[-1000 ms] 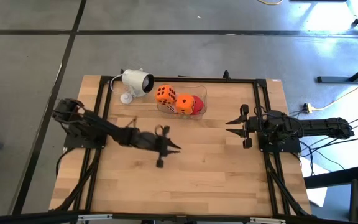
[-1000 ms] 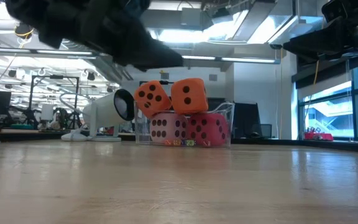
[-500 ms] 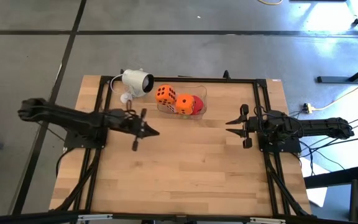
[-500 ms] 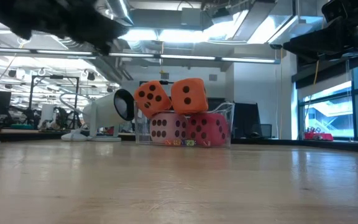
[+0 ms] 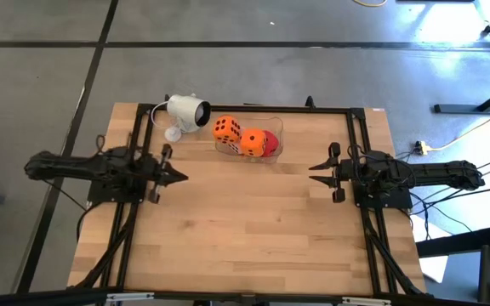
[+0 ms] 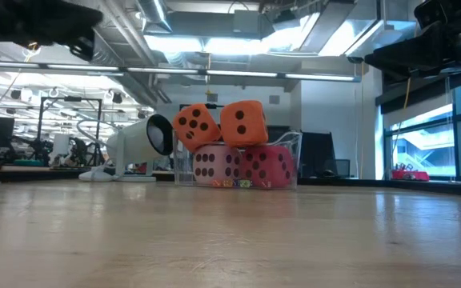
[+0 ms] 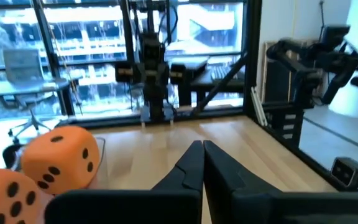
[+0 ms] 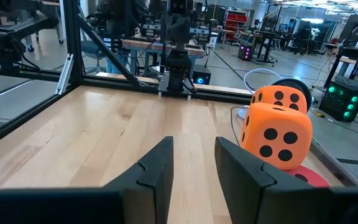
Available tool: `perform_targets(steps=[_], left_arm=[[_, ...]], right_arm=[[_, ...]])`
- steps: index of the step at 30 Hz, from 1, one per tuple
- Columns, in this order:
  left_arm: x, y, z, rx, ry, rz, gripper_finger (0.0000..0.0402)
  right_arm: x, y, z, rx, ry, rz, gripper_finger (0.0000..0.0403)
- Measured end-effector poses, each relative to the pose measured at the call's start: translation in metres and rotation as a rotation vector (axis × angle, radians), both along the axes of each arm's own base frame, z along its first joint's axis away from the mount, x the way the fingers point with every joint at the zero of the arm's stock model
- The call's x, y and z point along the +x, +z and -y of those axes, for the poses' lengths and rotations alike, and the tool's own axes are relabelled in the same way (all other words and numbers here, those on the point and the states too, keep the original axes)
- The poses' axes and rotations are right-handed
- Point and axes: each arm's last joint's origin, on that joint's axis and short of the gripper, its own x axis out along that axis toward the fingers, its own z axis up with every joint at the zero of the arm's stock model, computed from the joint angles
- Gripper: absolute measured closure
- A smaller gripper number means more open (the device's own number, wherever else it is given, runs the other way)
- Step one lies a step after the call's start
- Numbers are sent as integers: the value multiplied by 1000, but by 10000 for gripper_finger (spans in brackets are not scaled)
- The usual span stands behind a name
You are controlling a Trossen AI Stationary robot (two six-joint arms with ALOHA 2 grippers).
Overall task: Pick & Place Dice
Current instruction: Return to Home Position
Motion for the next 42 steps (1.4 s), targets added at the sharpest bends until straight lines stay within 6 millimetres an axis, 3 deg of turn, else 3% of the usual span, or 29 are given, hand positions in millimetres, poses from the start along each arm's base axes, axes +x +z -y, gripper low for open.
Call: perform_targets(steps=[14, 20, 30, 42], left_arm=[[-29, -5, 1, 18, 4, 4, 400], [-28, -6, 1, 20, 4, 15, 400], [-14, -39, 0, 23, 8, 106, 400], [-13, -44, -1, -67, 14, 96, 401]], right_arm=[[0, 0, 0, 0, 0, 0, 284], [0, 0, 0, 0, 0, 0, 284], [0, 0, 0, 0, 0, 0, 284], [0, 0, 0, 0, 0, 0, 284]])
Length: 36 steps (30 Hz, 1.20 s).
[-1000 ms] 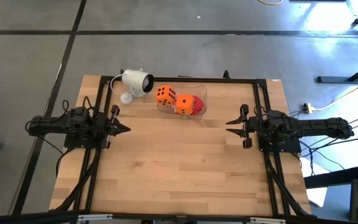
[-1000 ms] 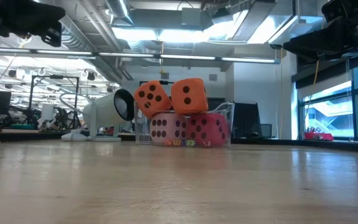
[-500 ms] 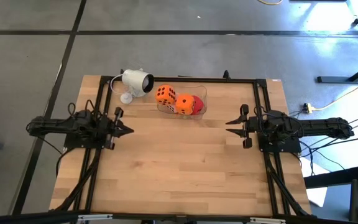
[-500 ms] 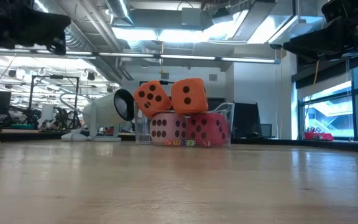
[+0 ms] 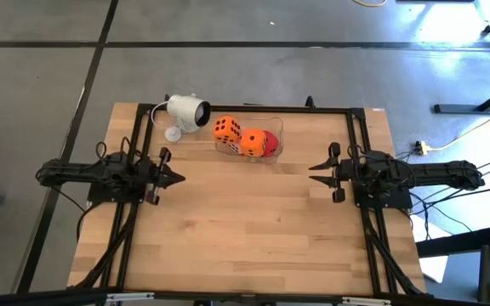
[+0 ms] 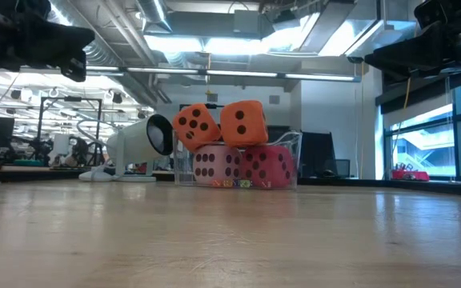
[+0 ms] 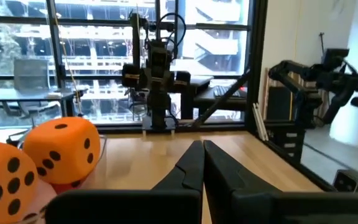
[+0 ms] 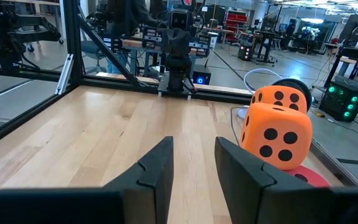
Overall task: Pick & Place Dice
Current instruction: Return to Home Position
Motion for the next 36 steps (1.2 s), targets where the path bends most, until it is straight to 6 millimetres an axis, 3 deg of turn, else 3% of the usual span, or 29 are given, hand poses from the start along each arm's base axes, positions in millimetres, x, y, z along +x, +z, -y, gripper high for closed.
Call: perform_targets(steps=[36], left_arm=[[0, -1, 0, -18, -4, -6, 392]], right_arm=[[0, 0, 0, 0, 0, 0, 284]])
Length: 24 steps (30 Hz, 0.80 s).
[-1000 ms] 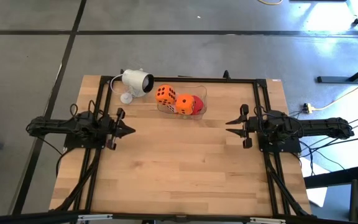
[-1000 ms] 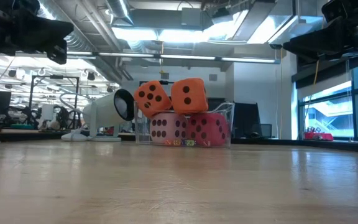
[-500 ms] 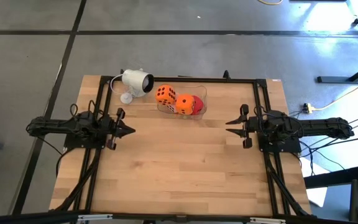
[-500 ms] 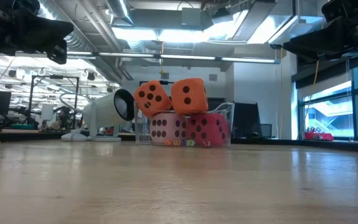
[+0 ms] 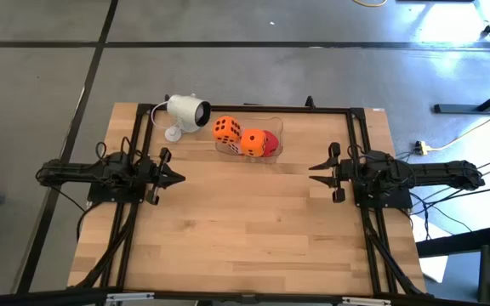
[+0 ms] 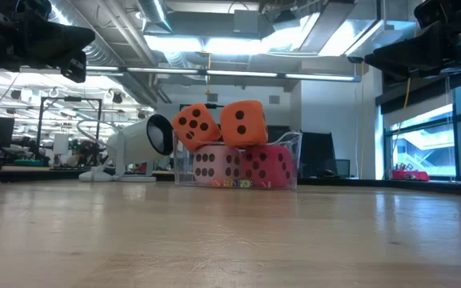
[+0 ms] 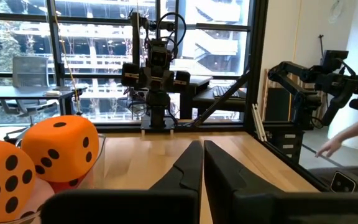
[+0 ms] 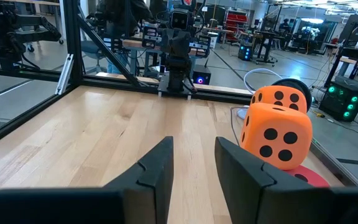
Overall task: Pick & Place Dice
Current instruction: Return to Home Position
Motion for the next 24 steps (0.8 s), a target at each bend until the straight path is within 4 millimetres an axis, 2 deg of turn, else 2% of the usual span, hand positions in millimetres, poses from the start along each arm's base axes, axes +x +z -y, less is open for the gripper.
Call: perform_targets(steps=[24], left_arm=[[0, 0, 0, 0, 0, 0, 396]], right_arm=[[0, 0, 0, 0, 0, 0, 284]])
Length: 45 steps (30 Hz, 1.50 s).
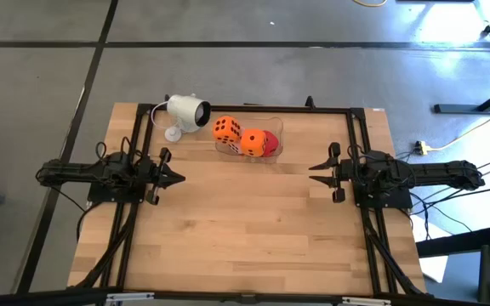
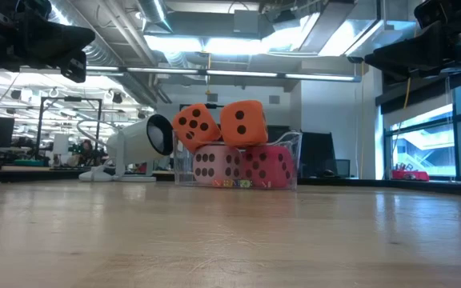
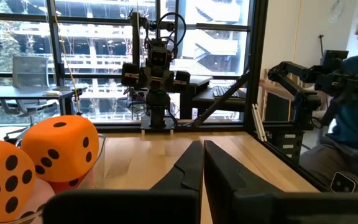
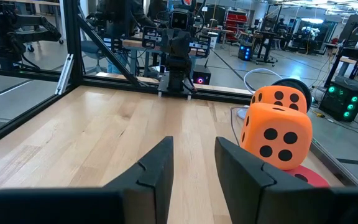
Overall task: Pick & Place Dice
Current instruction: Return to Home Position
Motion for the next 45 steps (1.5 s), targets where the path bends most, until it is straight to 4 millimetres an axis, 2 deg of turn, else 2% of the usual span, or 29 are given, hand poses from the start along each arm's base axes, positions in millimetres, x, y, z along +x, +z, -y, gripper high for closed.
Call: perform_targets(steps=[45], left_arm=[[0, 0, 0, 0, 0, 0, 394]], right_arm=[[0, 0, 0, 0, 0, 0, 284]])
